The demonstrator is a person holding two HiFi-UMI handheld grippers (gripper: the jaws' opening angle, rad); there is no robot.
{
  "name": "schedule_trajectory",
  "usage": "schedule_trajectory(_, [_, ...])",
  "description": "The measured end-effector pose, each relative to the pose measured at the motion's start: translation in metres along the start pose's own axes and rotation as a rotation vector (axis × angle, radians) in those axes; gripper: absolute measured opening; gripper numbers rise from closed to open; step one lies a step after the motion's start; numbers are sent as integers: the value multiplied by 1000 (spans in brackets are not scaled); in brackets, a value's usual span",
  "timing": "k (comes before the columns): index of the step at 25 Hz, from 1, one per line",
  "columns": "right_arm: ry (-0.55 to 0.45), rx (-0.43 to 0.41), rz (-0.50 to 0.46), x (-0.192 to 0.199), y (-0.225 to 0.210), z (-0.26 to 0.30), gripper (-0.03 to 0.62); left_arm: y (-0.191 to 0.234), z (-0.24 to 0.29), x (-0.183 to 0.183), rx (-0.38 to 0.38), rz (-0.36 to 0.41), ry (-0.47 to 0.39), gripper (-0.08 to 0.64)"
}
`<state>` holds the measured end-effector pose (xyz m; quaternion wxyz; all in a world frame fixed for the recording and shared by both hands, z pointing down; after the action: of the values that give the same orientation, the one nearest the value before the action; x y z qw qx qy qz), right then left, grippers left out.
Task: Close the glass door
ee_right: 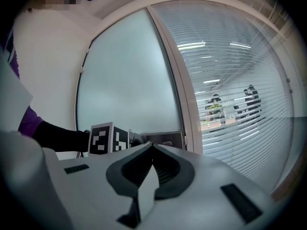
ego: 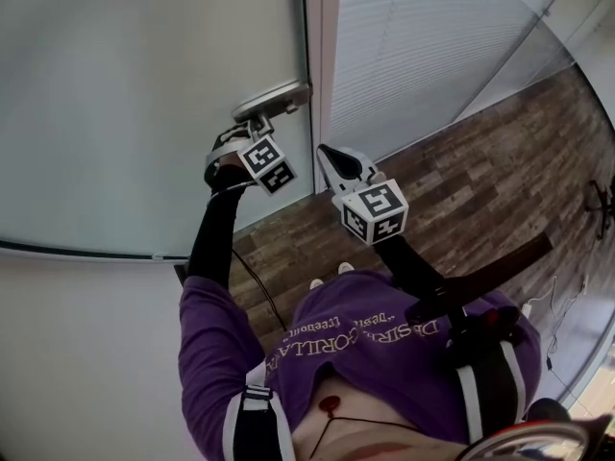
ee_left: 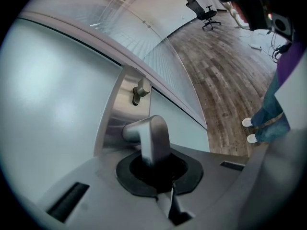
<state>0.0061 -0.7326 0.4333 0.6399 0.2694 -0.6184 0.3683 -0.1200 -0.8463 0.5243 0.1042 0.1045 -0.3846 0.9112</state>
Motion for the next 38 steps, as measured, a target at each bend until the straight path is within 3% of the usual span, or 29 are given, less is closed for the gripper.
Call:
schedule_trajectory(15, [-8, -1, -2, 0, -1, -4, -11, 4, 2, 2, -1, -20, -27, 0])
schedule_trajectory(22, [13, -8, -5, 10, 6, -6, -11, -1, -10, 11, -95, 51, -89, 1])
schedule_trajectory(29, [18, -22, 3, 12, 10, -4, -11, 4, -39, 31, -204, 154, -42, 114])
schedule_trajectory(35, [18, -25, 3, 15, 17, -8, -11, -5, -73, 46, -279, 67, -72, 114])
schedule_trajectory(38, [12, -30, 2, 11, 21, -10, -11, -7, -96, 39, -320, -35, -132, 112])
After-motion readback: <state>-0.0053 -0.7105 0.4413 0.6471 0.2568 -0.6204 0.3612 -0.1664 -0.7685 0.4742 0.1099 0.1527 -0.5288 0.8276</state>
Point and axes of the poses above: the fingertips, and each gripper's own axes: z forward along the fingers, y to its left, x out of its underside, the point moved 3 cm from there along -z, backward along the fingers, and after that the axes turned 4 degrees about -y, right-handed, at the moved point
